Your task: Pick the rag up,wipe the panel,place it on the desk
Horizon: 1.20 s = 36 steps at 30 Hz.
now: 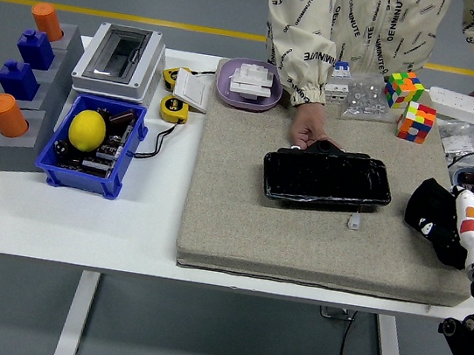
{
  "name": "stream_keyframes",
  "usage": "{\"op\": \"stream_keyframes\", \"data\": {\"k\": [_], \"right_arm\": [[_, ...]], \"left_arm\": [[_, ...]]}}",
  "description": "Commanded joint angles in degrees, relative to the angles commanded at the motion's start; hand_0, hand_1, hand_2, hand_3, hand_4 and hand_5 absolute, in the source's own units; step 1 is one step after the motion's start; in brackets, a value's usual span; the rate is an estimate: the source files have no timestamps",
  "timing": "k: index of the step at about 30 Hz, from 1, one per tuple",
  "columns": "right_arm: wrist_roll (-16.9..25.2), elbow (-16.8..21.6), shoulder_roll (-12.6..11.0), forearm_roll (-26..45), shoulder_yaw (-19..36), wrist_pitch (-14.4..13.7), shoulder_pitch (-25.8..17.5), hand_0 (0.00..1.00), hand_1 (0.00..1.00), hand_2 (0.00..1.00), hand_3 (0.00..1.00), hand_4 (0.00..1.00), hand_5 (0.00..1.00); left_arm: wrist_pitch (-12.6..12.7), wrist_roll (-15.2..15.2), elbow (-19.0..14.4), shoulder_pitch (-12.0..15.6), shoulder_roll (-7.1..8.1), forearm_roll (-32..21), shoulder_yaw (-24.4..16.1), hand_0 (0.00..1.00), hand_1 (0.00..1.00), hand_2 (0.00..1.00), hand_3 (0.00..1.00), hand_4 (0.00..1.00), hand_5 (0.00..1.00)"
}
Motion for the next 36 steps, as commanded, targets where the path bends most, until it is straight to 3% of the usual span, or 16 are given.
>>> {"op": "stream_keyframes", "data": {"k": [9, 18, 36], "right_arm": [[-0.79, 2.29, -0.38, 1.57, -0.35, -0.22, 1.03, 0.419, 0.488, 0.536, 0.51, 0.665, 0.165], [-1.49, 4.77, -0.09, 4.81, -2.86, -0.18, 4.97, 0.419, 0.485, 0.535, 0.511, 0.678, 0.177], [-1.18, 1.47, 4.01, 6.2, -9.49, -0.63, 9.78, 0.41, 0.487, 0.537, 0.515, 0.688, 0.182]], "left_arm": [[0.0, 0.04, 0.02, -0.02, 0.25, -0.05, 0.4, 0.652, 0.661, 0.696, 0.58, 0.674, 0.439], [0.04, 0.07, 0.11, 0.09, 0.45, 0.07, 0.58, 0.652, 0.661, 0.695, 0.58, 0.674, 0.439], [-0.01, 0.15, 0.12, -0.39, 0.08, -0.42, 0.8, 0.653, 0.661, 0.695, 0.58, 0.674, 0.439]]}}
